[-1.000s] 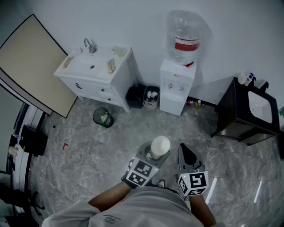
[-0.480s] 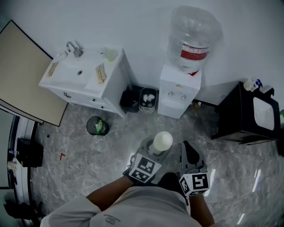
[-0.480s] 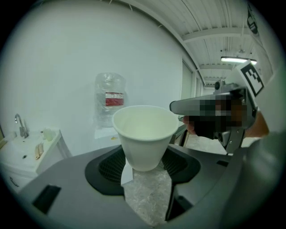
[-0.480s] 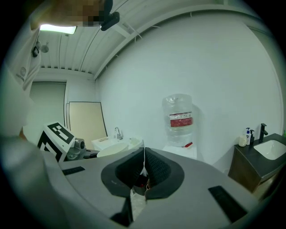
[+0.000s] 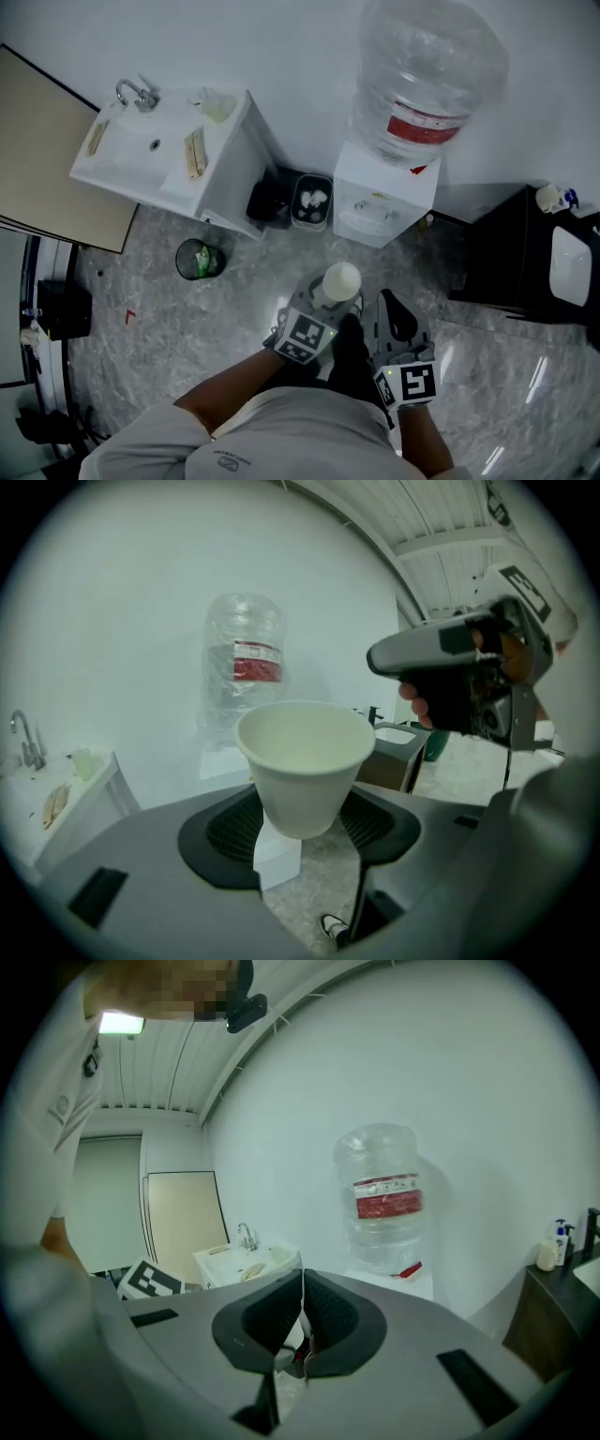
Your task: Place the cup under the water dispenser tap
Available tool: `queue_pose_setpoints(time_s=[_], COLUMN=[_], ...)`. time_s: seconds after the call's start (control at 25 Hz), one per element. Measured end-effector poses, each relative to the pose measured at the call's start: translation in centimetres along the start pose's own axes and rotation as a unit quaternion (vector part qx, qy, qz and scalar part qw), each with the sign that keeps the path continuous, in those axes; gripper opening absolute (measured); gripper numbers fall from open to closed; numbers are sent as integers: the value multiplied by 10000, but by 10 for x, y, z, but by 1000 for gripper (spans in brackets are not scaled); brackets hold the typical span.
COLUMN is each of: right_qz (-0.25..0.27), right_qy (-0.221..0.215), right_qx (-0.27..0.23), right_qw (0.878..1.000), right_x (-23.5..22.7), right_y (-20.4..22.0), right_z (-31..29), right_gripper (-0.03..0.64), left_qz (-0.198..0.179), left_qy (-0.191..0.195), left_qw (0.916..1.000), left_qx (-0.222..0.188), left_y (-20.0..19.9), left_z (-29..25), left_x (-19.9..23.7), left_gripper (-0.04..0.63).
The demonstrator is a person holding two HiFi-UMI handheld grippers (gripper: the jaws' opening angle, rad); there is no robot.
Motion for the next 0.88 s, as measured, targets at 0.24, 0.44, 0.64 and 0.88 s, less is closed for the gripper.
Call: queue_pose_setpoints(time_s=[0.24,0.44,0.64,0.88], right_qz=[121,-22,-197,-190], right_qy=[-557,-681,-721,-571], right_qx=[135,113,-8,378], right_qw=[9983,9976,9972,9975], right_x=[-54,-73,-82,-106], right_y=[2,23,69,138], right_z=[-69,-107,-137,-160], right_gripper=[17,17,17,17], left_qz=[87,159,159,260], left_qy=[-368,-300,-146,-251], left_qw=[9993,9991,9980,9956], left_qx=[36,263,596,862], left_y=[32,85,179,276], left_z=[-78,-140,-208,-286], left_x=[39,63,79,106], left_gripper=[259,258,258,258])
Point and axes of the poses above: the fingertips, and each gripper's own axes: z backward along the fingers, x to its left, y out of its underside, the point moved 10 cm from there along z, backward along the fingers, and after that the axes turned 2 degrees about -z, right-handed, at the moved point
